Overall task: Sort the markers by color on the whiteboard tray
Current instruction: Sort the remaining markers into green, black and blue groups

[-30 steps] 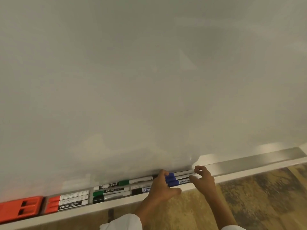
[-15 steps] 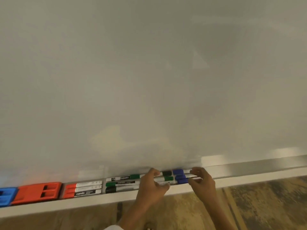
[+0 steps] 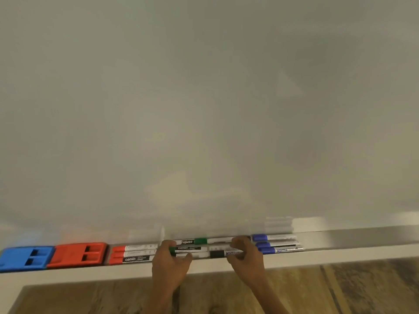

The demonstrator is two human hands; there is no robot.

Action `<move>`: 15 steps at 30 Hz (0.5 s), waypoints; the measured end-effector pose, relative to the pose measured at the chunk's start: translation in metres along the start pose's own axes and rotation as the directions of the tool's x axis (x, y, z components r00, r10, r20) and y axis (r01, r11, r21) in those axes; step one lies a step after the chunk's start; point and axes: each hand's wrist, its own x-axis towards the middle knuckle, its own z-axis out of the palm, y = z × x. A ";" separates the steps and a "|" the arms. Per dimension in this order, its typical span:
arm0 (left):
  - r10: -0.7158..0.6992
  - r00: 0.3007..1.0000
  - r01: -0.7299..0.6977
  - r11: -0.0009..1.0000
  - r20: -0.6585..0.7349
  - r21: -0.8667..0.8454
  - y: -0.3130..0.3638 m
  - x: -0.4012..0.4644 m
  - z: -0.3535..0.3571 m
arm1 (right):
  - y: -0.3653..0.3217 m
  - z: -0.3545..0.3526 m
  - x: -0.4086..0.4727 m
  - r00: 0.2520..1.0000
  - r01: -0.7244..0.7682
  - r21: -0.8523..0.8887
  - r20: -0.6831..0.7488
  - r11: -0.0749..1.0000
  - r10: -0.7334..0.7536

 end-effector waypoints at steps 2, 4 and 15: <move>-0.014 1.000 0.014 1.000 0.025 0.000 -0.002 -0.001 -0.002 | -0.004 0.011 -0.002 0.999 -0.004 0.007 0.044 1.000 0.004; -0.030 0.999 0.030 1.000 0.034 0.009 -0.003 0.000 -0.004 | -0.010 0.024 -0.004 0.996 -0.008 0.024 0.090 1.000 0.006; -0.037 0.991 0.030 0.998 0.126 0.052 -0.004 0.001 -0.020 | -0.032 0.064 -0.014 0.987 0.066 -0.066 0.151 0.996 -0.056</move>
